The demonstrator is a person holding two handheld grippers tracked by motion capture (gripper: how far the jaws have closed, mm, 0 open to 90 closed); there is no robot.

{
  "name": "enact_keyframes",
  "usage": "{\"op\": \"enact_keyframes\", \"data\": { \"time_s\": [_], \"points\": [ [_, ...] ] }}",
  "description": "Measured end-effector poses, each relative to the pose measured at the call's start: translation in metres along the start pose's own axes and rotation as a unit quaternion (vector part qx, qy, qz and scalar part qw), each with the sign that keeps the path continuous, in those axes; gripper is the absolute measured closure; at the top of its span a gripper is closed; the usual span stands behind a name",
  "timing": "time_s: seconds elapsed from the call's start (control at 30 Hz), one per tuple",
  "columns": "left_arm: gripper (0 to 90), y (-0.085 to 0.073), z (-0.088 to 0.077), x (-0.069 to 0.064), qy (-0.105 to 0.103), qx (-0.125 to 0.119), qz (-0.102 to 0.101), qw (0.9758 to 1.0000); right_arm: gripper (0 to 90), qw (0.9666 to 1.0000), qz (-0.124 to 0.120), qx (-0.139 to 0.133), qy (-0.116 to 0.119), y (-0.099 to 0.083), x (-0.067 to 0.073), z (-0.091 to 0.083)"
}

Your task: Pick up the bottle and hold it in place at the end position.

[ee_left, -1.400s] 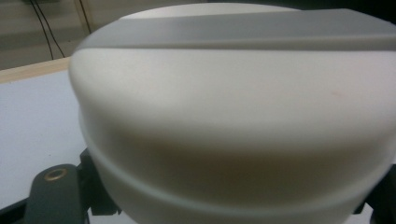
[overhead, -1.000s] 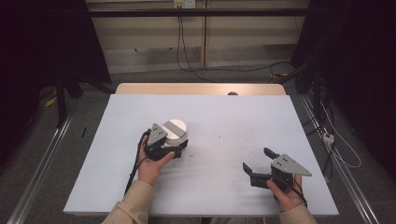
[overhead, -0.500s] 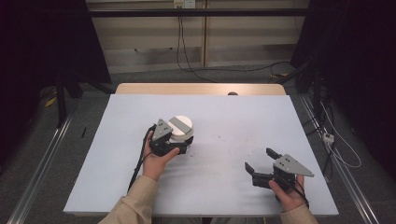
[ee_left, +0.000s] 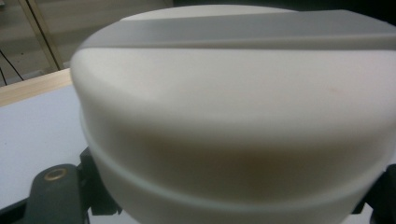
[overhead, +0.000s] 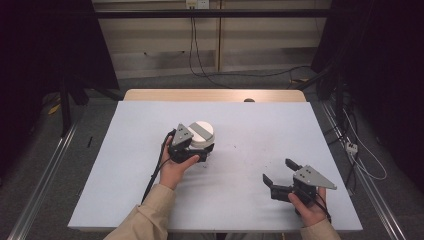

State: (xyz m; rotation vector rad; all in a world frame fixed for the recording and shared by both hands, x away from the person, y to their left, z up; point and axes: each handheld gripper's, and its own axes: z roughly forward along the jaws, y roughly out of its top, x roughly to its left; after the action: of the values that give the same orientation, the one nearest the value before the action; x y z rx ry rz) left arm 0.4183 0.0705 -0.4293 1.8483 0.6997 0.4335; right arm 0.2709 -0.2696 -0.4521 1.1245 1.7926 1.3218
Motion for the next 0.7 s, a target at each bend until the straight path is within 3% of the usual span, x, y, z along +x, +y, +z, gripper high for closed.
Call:
{"op": "enact_keyframes", "data": {
  "time_s": [0.7],
  "points": [
    [18.4,0.004,0.026,0.005,-0.005,0.008,-0.003,0.9999,5.3,1.0,0.003,-0.001,-0.002,-0.001,-0.002,-0.002]
  ]
}}
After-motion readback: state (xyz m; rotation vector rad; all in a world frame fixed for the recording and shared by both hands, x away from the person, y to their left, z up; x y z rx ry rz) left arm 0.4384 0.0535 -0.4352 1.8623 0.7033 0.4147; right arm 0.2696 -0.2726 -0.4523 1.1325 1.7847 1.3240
